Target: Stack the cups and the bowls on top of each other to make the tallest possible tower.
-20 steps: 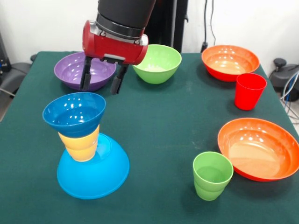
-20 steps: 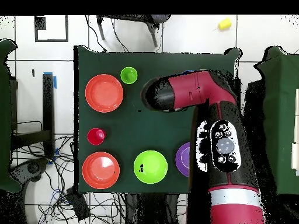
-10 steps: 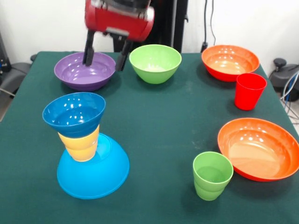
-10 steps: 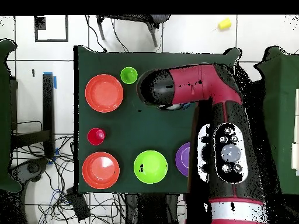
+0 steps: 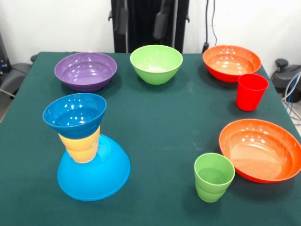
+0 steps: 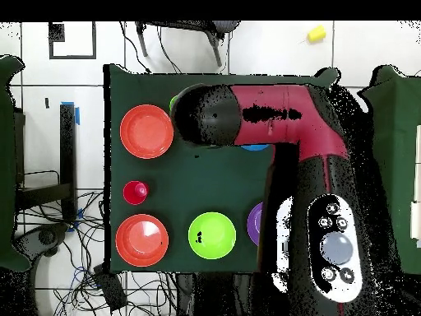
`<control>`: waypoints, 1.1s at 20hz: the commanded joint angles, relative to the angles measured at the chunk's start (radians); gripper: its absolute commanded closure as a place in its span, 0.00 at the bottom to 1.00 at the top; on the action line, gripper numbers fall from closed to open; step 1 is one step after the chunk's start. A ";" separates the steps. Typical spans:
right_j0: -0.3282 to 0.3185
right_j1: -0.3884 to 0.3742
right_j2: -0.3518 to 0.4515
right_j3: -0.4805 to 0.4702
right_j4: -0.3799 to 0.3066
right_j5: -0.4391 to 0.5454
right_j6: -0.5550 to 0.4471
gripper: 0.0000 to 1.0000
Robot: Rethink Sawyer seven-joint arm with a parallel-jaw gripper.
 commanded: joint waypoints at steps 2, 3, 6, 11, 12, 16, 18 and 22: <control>0.030 -0.011 0.050 0.202 0.091 -0.130 0.133 0.00; 0.043 -0.007 0.035 0.199 0.093 -0.123 0.146 0.00; 0.059 -0.013 0.006 0.225 0.097 -0.118 0.135 0.00; 0.050 -0.011 0.003 0.269 0.108 -0.221 0.135 0.00; 0.047 -0.009 0.007 0.277 0.117 -0.234 0.137 0.00; 0.032 0.013 0.023 0.306 0.151 -0.263 0.135 0.00; 0.044 0.033 0.001 0.300 0.126 -0.304 0.140 0.00; 0.012 0.066 0.018 0.311 0.102 -0.428 0.107 0.00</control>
